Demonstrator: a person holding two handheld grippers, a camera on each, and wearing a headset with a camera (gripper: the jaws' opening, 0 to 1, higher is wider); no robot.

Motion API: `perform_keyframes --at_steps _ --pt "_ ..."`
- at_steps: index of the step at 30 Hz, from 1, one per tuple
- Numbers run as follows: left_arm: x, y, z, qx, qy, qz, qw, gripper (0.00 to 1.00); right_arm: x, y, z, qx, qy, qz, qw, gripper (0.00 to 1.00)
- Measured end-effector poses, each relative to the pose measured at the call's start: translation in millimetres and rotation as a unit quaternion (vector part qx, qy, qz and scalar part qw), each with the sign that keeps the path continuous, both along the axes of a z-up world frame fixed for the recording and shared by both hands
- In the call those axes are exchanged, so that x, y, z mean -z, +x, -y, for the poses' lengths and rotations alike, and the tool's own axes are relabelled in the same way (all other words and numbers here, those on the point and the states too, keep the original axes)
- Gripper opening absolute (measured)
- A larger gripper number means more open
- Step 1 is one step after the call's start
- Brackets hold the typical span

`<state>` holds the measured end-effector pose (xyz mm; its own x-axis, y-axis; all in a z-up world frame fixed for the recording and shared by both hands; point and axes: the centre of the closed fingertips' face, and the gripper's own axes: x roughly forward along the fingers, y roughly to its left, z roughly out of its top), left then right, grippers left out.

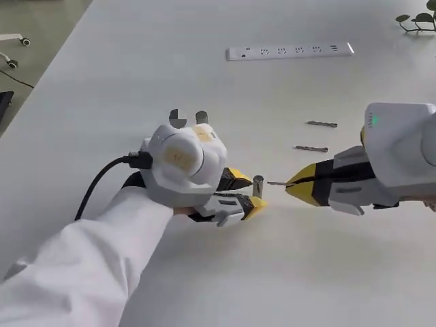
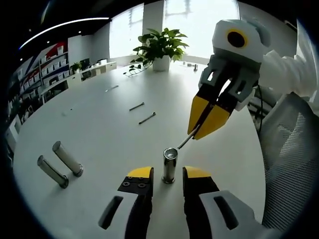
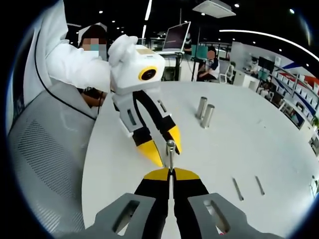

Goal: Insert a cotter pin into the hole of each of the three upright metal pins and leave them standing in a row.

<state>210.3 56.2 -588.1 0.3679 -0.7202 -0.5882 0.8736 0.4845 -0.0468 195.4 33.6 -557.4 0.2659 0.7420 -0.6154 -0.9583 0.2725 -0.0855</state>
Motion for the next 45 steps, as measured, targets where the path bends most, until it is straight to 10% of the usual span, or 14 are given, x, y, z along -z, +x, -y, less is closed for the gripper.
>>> perform_keyframes --at_steps 6,45 --pt "0.5 -1.0 2.8 0.004 -0.006 -0.010 0.9999 0.08 0.9 0.8 -0.8 -0.002 -0.003 0.002 1.0000 0.00" --pt "3.6 -5.4 3.9 -0.006 -0.015 -0.016 0.9997 0.08 7.9 3.2 -22.4 -0.063 -0.025 0.012 0.9976 0.00"
